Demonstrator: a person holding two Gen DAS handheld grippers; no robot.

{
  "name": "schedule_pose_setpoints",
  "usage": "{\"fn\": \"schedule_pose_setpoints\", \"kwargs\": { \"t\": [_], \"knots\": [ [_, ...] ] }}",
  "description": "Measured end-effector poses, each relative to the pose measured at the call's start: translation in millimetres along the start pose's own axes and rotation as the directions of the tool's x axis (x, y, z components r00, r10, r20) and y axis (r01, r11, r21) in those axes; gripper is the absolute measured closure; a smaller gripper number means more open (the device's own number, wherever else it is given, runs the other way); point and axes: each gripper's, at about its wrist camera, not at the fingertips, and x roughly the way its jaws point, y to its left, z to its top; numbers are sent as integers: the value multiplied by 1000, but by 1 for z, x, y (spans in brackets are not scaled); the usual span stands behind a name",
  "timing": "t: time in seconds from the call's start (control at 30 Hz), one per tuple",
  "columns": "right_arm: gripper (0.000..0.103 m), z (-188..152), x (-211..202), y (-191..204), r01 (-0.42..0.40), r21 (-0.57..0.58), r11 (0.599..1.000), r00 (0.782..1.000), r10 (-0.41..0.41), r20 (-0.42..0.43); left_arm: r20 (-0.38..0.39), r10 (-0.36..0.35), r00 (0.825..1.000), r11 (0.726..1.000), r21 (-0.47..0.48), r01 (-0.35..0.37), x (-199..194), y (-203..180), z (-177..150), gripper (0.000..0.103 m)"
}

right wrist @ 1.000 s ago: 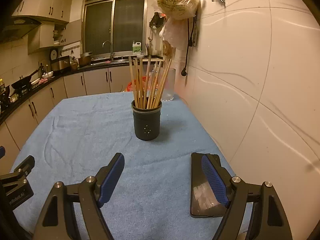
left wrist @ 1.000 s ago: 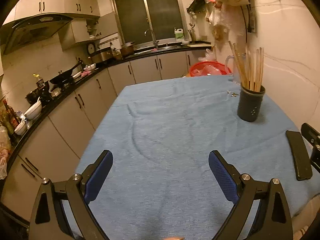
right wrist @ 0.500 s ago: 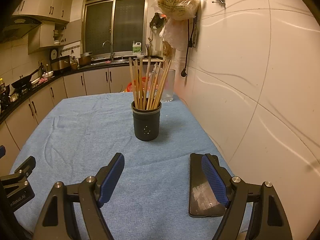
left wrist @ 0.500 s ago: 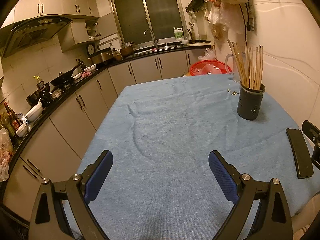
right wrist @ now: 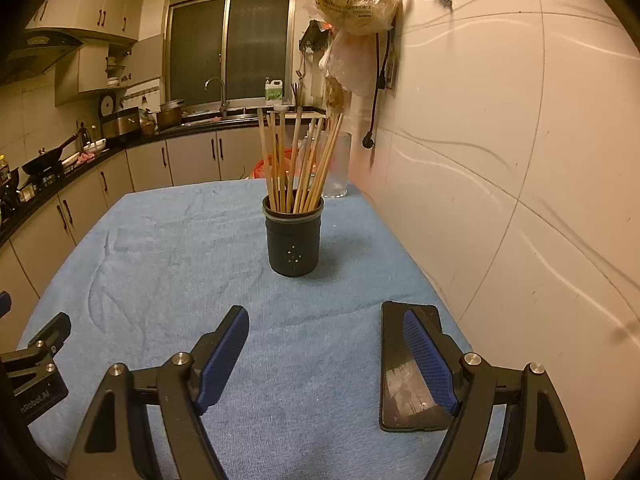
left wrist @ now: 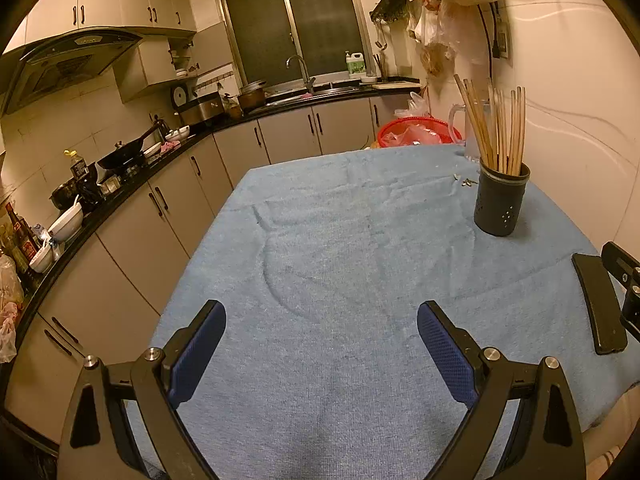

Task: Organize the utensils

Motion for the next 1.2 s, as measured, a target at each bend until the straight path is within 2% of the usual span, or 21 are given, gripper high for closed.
{"fn": "schedule_pose_setpoints", "kwargs": {
  "t": [0.67,1.2],
  "knots": [
    [21,-5,11,6,-4,-11,1000,1000,3,-29,-20,0,1000,1000,2,0,8,-2,-1,7],
    [21,-8,7,6,-24,-8,1000,999,23,-31,-4,17,1000,1000,3,-17,-1,-4,-5,7]
  ]
}}
